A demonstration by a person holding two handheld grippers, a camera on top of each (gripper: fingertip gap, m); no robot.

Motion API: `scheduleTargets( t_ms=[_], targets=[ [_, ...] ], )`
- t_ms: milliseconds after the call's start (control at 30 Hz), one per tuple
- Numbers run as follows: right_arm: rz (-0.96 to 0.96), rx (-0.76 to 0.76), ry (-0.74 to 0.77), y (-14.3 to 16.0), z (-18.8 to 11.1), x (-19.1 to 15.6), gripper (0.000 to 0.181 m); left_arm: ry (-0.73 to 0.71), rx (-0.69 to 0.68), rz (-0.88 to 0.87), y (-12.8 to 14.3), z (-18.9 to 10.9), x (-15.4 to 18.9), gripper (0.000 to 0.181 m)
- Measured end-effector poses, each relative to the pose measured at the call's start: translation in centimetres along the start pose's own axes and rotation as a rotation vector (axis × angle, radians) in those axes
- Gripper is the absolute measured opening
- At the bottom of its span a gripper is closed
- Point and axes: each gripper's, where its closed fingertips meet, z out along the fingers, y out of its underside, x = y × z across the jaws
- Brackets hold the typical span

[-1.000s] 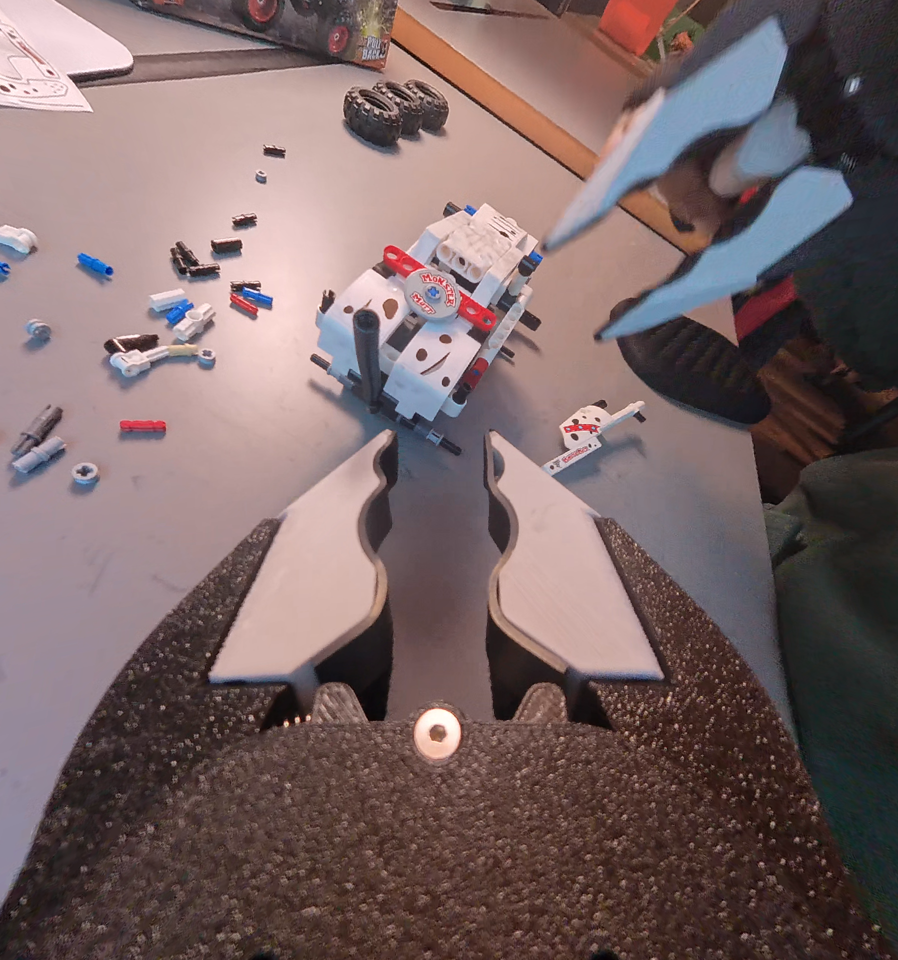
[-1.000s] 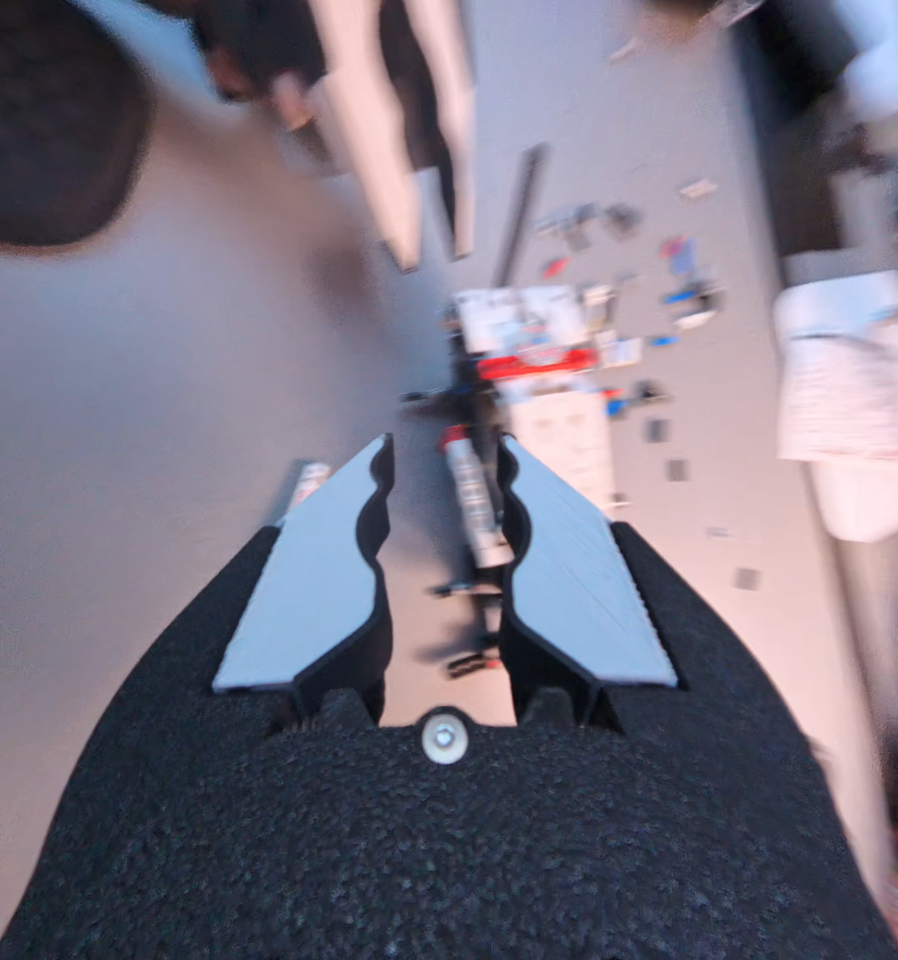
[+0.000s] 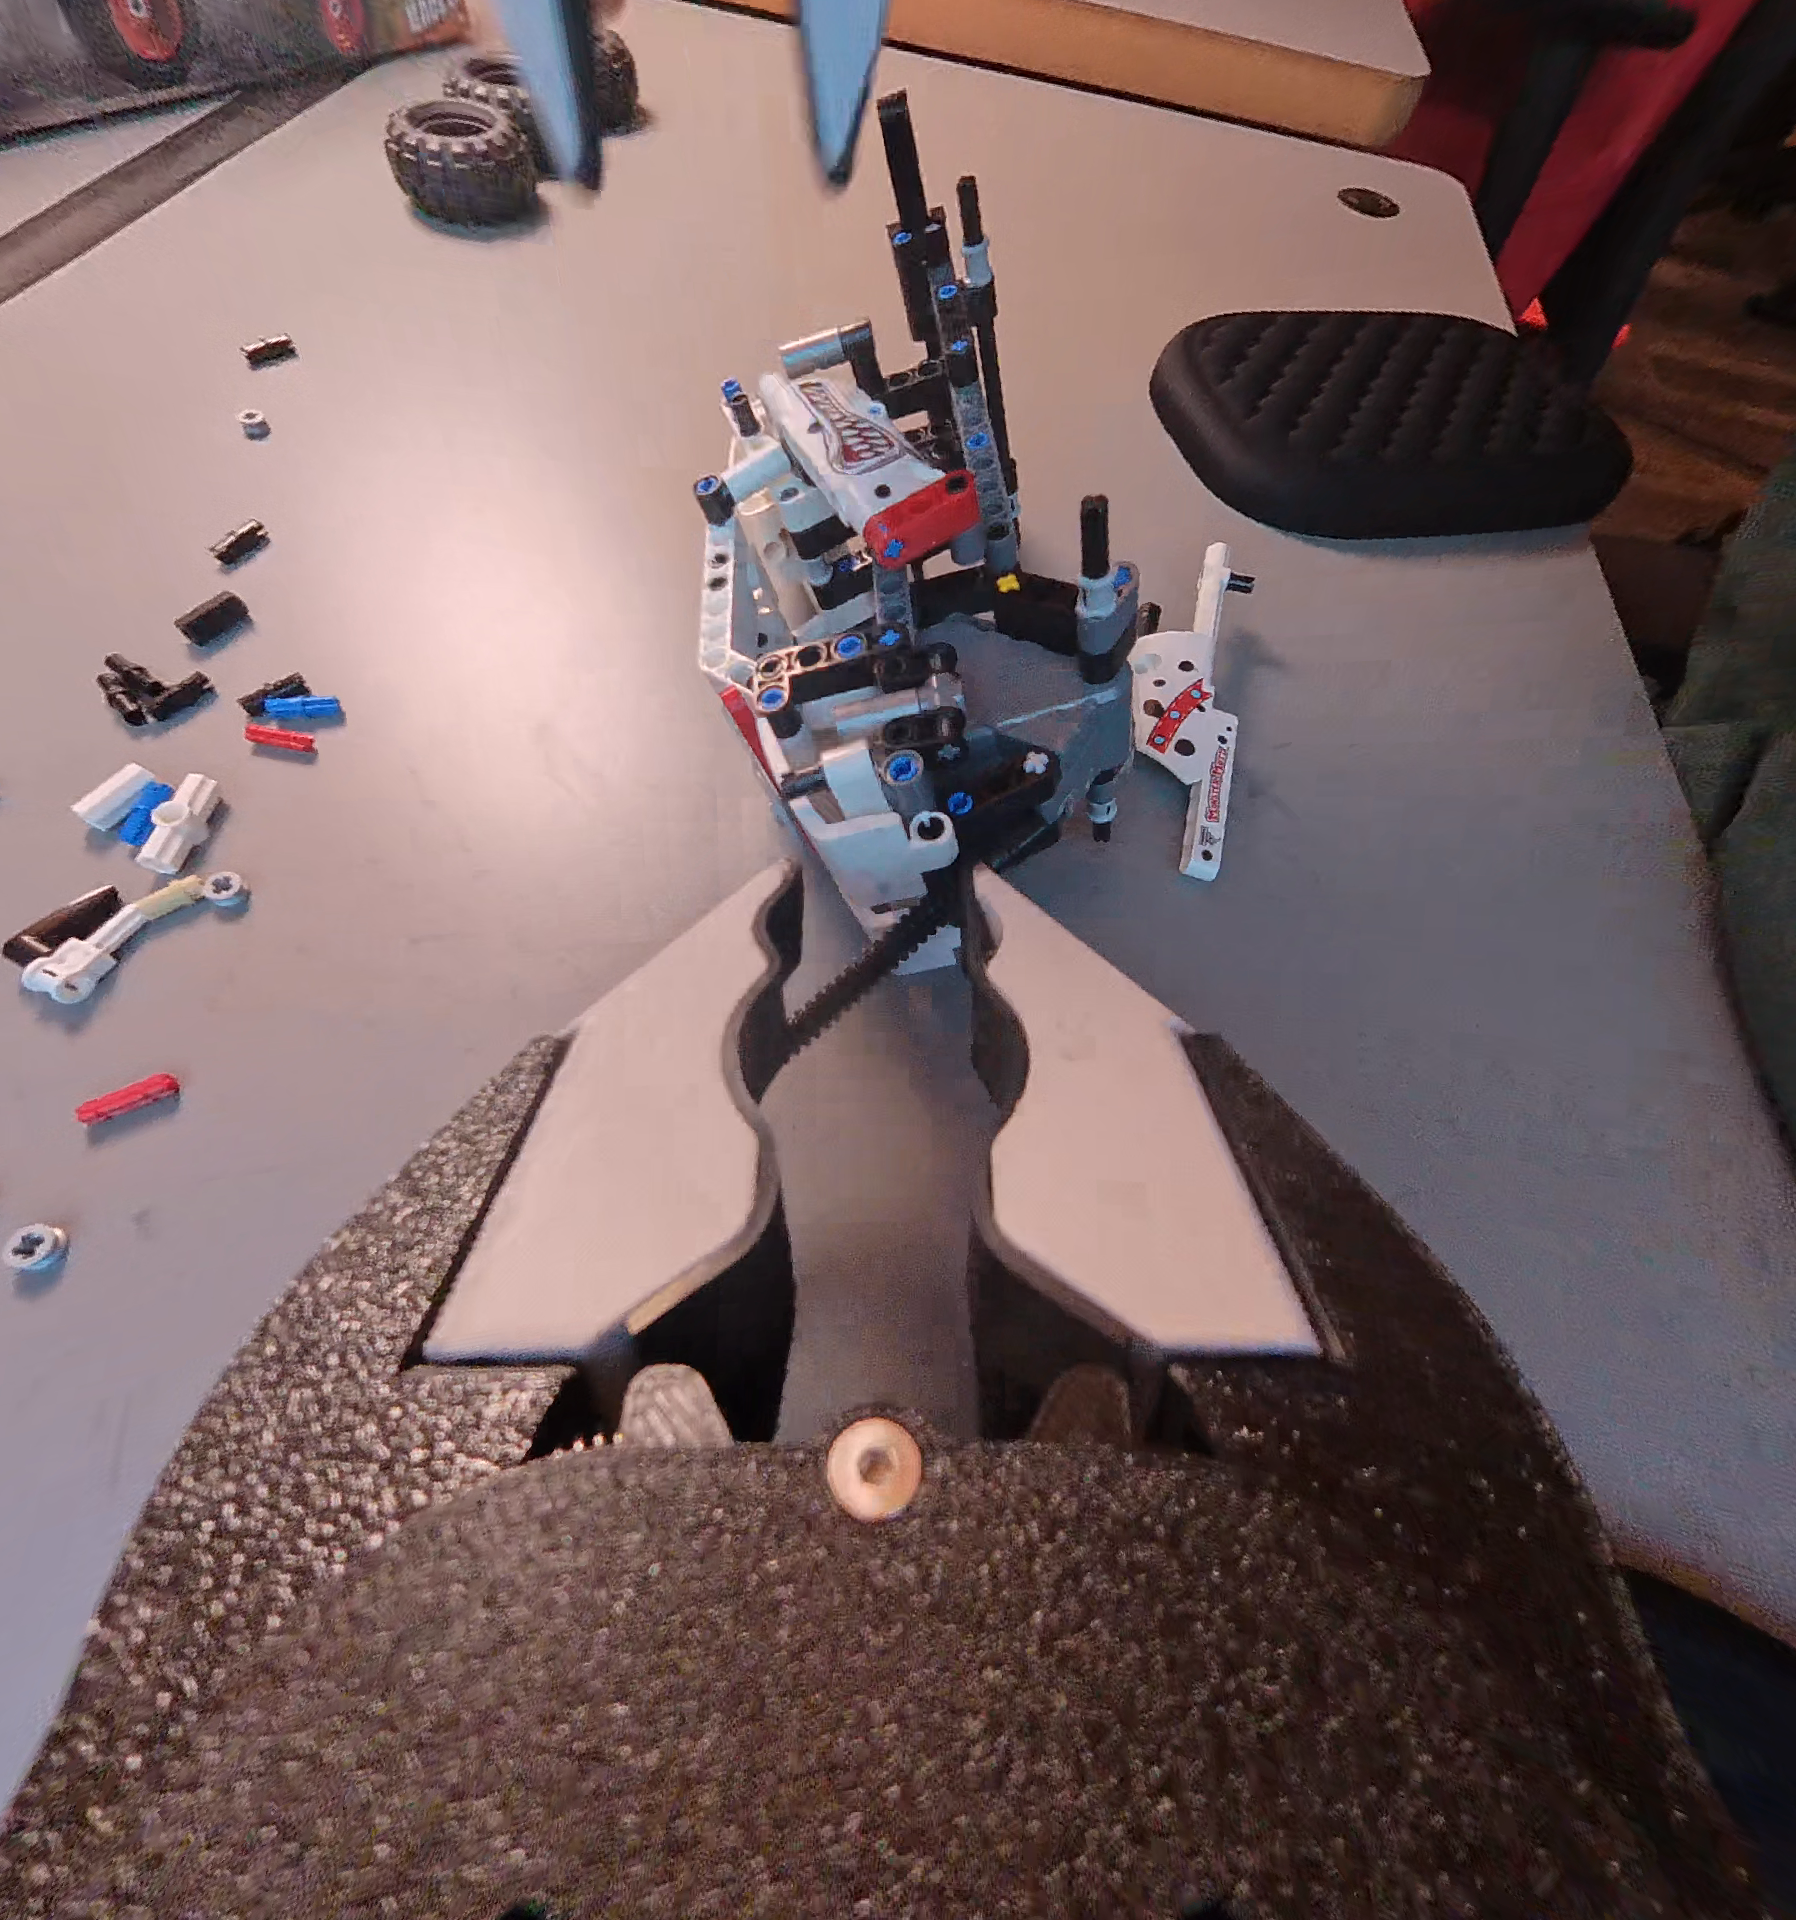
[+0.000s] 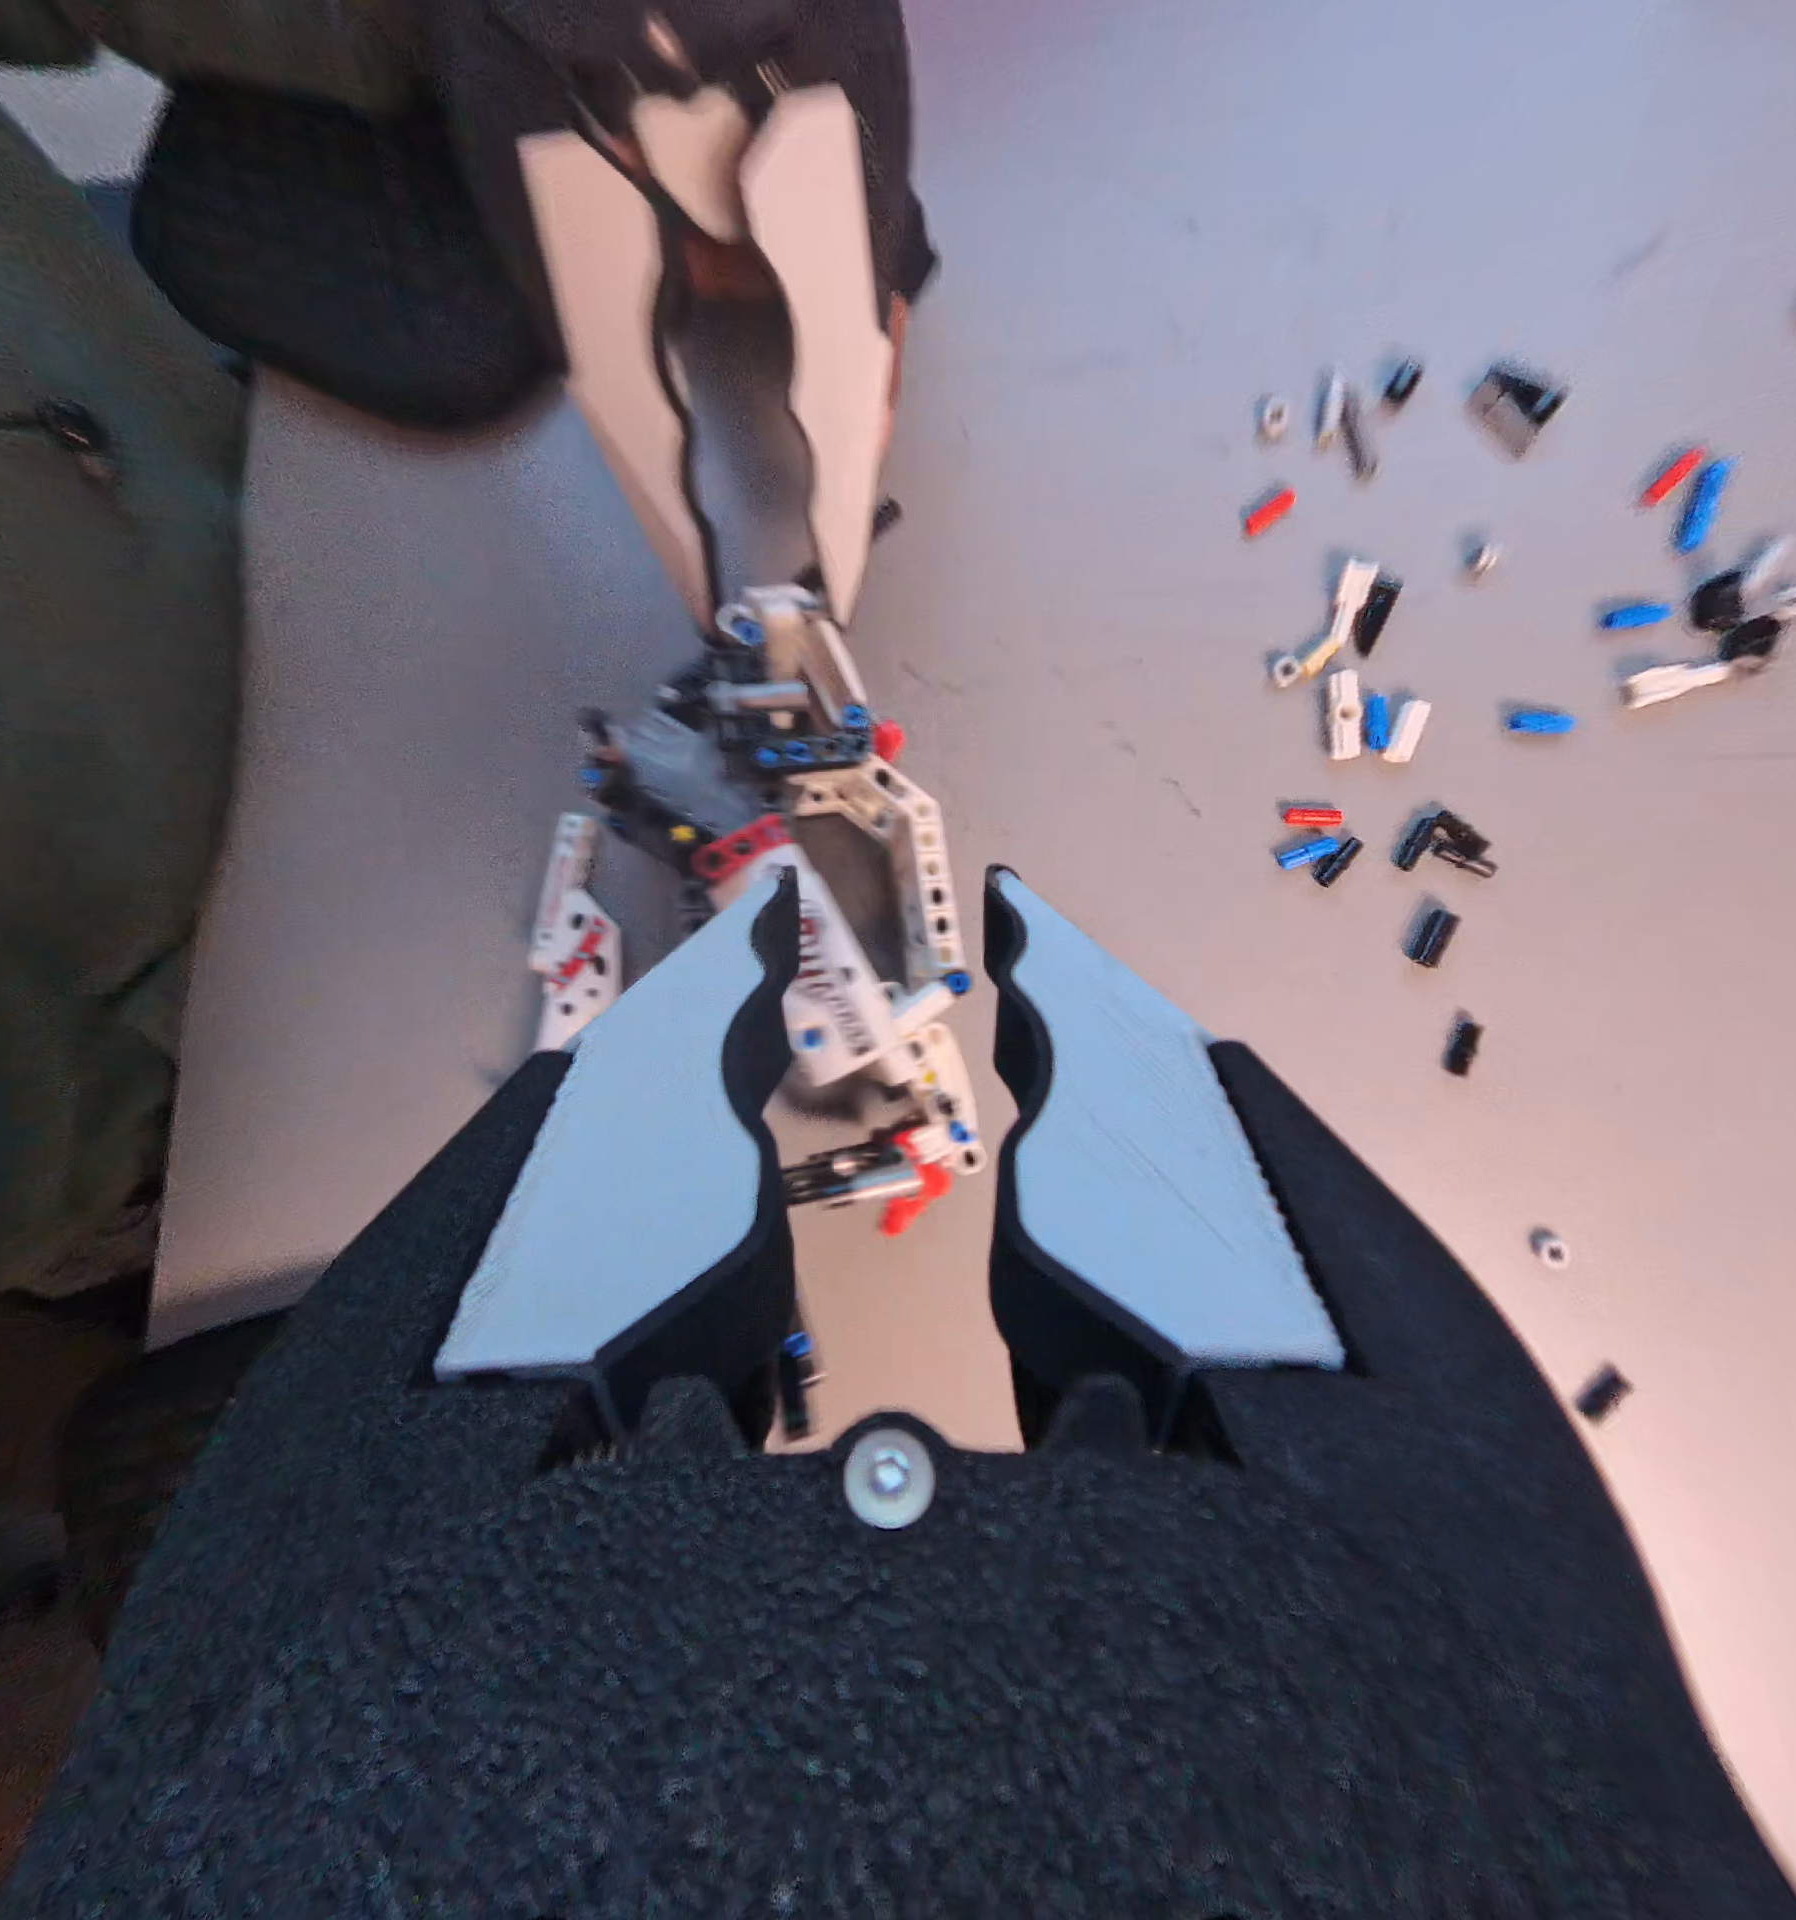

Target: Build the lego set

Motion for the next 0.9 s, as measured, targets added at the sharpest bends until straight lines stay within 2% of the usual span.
scheduleTargets(
  t_ms=[67, 100, 200, 300, 400, 433, 467, 500, 567, 667, 733, 800, 833, 900],
  targets=[
    [-0.046, 0.042, 0.051, 0.1, -2.0, -4.2, 0.027, 0.018, 0.0, 0.001, -0.1, 0.1, 0.1, 0.027],
    [-0.069, 0.026, 0.061, 1.0, -1.8, -6.6, 0.023, 0.028, -0.002, 0.002, -0.1, 0.2, 0.2, 0.026],
    [-0.039, -0.064, 0.089, 5.0, 2.5, -11.5, 0.029, 0.046, -0.007, 0.001, -0.2, 0.4, 0.3, 0.026],
    [0.003, -0.105, 0.195, 7.9, 6.8, -11.6, 0.037, 0.064, 0.004, -0.021, -0.5, 0.5, 0.6, 0.037],
    [0.032, -0.106, 0.261, 8.7, 8.7, -10.2, 0.039, 0.055, -0.007, -0.038, -0.9, 0.7, 0.6, 0.039],
    [0.031, -0.139, 0.241, 9.4, 9.2, -10.4, 0.037, 0.048, -0.018, -0.037, -0.9, 0.9, 0.5, 0.036],
    [0.035, -0.094, 0.21, 8.8, 9.3, -10.8, 0.023, 0.047, -0.028, -0.034, -0.8, 1.0, 0.5, 0.03],
    [0.035, -0.092, 0.176, 8.8, 9.3, -11.4, 0.022, 0.066, -0.032, -0.03, -0.8, 1.1, 0.8, 0.03],
    [0.007, -0.101, 0.114, 9.0, 8.5, -12.9, 0.022, 0.098, -0.032, -0.016, -0.9, 1.4, 1.4, 0.03],
    [-0.013, 0.042, 0.011, 5.7, 3.8, -15.2, 0.022, 0.167, -0.034, 0.047, -0.8, 1.6, 2.9, 0.029],
    [-0.048, 0.084, 0.081, 3.1, -0.4, -13.8, 0.022, 0.219, -0.037, 0.076, -0.9, 1.9, 3.8, 0.029],
    [-0.071, 0.064, 0.155, 1.5, -3.2, -11.2, 0.022, 0.266, -0.04, 0.094, -1.0, 2.2, 4.6, 0.029],
    [-0.074, 0.03, 0.181, 1.2, -3.9, -9.7, 0.022, 0.279, -0.041, 0.106, -1.0, 2.3, 4.8, 0.029],
    [-0.057, -0.039, 0.174, 1.5, -3.3, -7.0, 0.022, 0.29, -0.043, 0.106, -1.0, 2.4, 4.8, 0.029]
  ],
)
